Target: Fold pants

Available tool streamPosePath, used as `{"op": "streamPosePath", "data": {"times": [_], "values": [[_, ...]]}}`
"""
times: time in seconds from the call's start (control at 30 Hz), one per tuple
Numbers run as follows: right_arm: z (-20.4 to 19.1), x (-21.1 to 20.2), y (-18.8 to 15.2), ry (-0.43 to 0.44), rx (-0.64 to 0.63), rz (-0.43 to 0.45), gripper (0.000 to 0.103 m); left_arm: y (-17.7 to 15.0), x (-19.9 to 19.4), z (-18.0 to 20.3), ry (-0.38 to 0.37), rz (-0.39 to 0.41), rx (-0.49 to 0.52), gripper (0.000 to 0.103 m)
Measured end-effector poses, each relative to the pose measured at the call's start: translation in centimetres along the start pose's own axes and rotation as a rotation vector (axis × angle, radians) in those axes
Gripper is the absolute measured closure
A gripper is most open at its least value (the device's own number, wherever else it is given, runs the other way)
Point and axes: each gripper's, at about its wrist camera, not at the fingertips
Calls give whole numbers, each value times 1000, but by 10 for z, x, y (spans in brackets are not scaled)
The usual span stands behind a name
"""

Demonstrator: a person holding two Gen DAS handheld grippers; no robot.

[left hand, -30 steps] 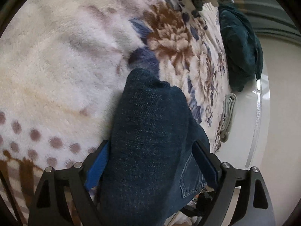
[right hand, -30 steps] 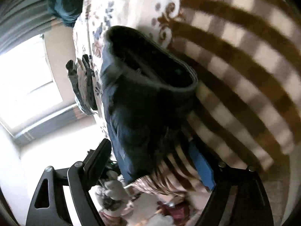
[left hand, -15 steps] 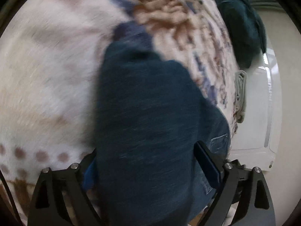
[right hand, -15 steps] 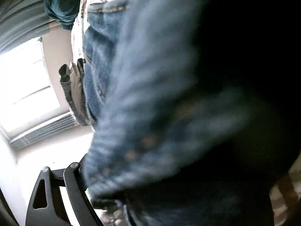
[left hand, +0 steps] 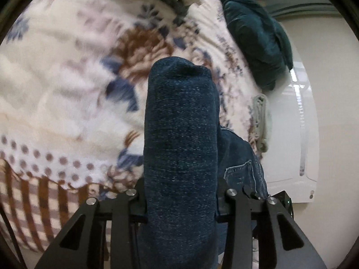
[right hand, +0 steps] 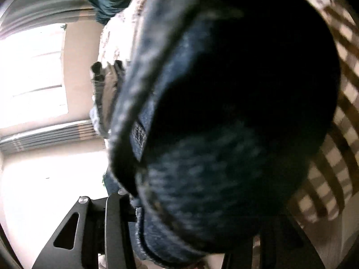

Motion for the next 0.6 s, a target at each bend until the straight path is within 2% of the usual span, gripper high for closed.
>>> {"op": "streamPosePath", "data": {"times": [0.1, 0.3, 0.5, 0.6], "values": [[-35, -7, 1, 22, -40, 4, 55, 22, -28, 24, -6, 23, 45, 68], [-132, 21, 25, 69, -119, 53, 55, 111, -80, 56, -17, 89, 111, 68], [-242, 96, 62, 113, -167, 137, 55, 244, -127, 52, -34, 138, 161, 68], [-297, 151, 84, 123, -178, 178, 55, 319, -141, 40, -38, 142, 162, 68]]}}
Point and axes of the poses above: each gripper's, at about its wrist camera, not at the fingertips, and x roughly the way its jaws point, z to its right, y to its top, and after that the axes turned 4 degrees about -z, right-handed
